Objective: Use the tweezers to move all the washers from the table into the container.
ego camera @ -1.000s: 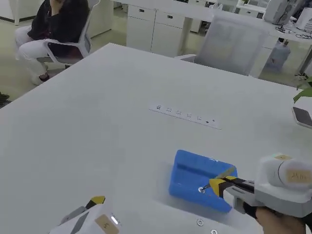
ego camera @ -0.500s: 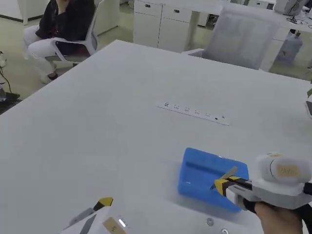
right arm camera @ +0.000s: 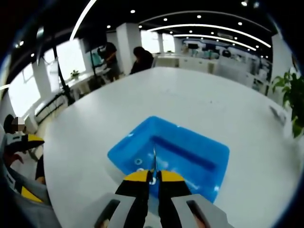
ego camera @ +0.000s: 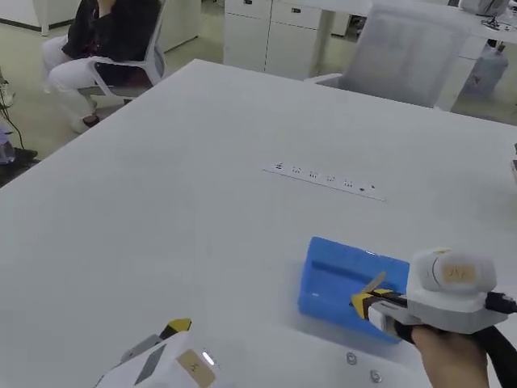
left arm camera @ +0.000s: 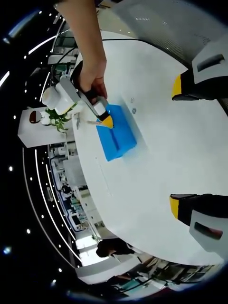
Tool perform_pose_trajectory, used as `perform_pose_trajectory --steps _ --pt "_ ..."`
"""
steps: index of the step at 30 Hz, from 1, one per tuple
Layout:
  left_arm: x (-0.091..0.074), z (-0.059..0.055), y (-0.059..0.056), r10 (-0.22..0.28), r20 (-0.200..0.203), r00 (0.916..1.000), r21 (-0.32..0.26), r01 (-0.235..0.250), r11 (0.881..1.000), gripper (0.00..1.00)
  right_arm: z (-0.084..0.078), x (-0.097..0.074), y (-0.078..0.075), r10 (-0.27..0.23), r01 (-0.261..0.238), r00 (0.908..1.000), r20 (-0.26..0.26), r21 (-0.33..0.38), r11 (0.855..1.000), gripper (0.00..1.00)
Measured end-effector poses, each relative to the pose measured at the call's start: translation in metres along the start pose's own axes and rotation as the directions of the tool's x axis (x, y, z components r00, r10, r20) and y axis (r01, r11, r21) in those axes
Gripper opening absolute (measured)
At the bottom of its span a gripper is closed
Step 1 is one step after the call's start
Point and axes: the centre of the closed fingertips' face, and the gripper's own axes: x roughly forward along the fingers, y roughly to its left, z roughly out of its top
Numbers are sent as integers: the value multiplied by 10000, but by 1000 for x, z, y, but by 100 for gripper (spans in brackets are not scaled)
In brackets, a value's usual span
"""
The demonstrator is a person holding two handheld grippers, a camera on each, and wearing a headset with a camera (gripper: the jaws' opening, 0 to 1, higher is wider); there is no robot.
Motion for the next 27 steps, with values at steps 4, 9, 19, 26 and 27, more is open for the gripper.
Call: perform_pose_trajectory --steps 4,9,19,26,27 --pt "0 0 0 -3 16 10000 -16 3 10000 82 -1 0 1 61 -61 10000 -12 73 10000 3" --pt "-1 1 1 12 80 10000 -59 -12 10000 82 0 -2 2 246 -245 9997 -14 299 9993 3" --pt "-2 4 1 30 214 9998 -8 -29 10000 82 15 -26 4 171 -163 9990 421 -179 9997 4" --pt "-3 5 0 21 271 9996 89 -23 10000 82 9 -26 3 38 -33 9996 280 -171 9998 4" --pt "-3 5 0 24 283 9996 97 -26 9999 82 8 -26 3 18 -14 9996 274 -164 9999 4"
